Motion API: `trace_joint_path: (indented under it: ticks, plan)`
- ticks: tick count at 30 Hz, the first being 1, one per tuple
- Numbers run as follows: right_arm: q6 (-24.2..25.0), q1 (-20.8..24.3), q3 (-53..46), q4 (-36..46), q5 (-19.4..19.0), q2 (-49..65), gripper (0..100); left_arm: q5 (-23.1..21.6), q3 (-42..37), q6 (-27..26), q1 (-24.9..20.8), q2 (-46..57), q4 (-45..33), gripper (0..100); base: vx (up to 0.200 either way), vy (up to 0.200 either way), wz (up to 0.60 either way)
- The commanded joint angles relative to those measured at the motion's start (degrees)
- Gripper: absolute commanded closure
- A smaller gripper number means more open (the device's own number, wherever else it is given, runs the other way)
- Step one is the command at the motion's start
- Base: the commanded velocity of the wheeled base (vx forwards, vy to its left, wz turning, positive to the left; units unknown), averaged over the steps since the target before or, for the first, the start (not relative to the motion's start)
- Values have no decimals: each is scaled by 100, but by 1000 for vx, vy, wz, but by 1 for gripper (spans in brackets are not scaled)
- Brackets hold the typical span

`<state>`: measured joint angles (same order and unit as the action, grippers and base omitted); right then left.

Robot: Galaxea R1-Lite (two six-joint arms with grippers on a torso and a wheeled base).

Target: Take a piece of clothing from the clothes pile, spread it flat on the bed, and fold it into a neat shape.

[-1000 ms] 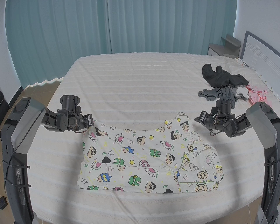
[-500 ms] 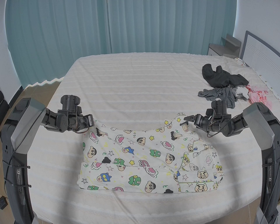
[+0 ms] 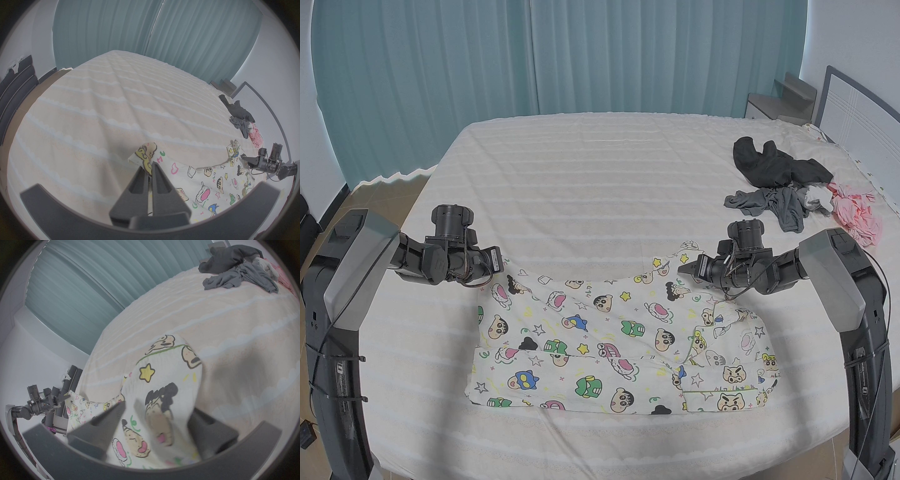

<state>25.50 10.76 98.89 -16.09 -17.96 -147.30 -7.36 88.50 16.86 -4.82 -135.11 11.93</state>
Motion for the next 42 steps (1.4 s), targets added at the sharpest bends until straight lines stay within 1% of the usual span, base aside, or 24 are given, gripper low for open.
trace_joint_path:
  ticks: [1, 3, 9, 10, 15, 16, 17, 19, 21, 23, 27, 31, 34, 42]
  plan:
    - [-63, 31, 174, -17, 214, -212, 100, 7, -9, 2, -19, -16, -7, 100, 0, 0, 0]
    - [-81, 31, 157, -175, 284, -212, 100, 7, -9, -7, -28, -16, 2, 100, 0, 0, 0]
    - [-45, -39, -142, -562, 302, -9, 100, 51, -9, -25, -19, 37, 2, 100, 0, 0, 0]
    - [-45, -101, -432, -773, 293, 149, 100, 60, -26, -25, -19, 72, 2, 100, 0, 0, 0]
    - [-28, -206, -1065, -1221, 284, 448, 100, 42, -202, -16, -19, 231, 11, 100, 0, 0, 0]
    - [-19, -259, -1285, -1423, 275, 553, 100, 42, -290, -16, -19, 292, 55, 100, 0, 0, 0]
    - [-19, -259, -1285, -1423, 275, 553, 100, 42, -290, -16, -19, 292, 55, 100, 0, 0, 0]
    - [-1, -365, -1662, -1783, 222, 738, 100, 51, -466, -16, -28, 389, 301, 100, 0, 0, 0]
    - [-1, -391, -1777, -1880, 205, 790, 100, 51, -510, -25, -19, 406, 406, 100, 0, 0, 0]
    - [-1, -461, -2084, -2100, 38, 975, 100, 60, -597, -25, -19, 441, 617, 100, 0, 0, 0]
    - [-1, -488, -2445, -2284, -103, 1204, 100, 51, -782, -25, -19, 582, 643, 100, 0, 0, 0]
    - [-1, -488, -2972, -2610, -375, 1467, 100, -11, -967, -25, -19, 714, 705, 100, 0, 0, 0]
    - [-1, -488, -3130, -2697, -481, 1494, 100, -11, -975, -25, -19, 714, 767, 100, 0, 0, 0]
    - [-19, -417, -3095, -2680, -674, 1344, 100, -2, -1028, -25, -19, 732, 767, 100, 0, 0, 0]
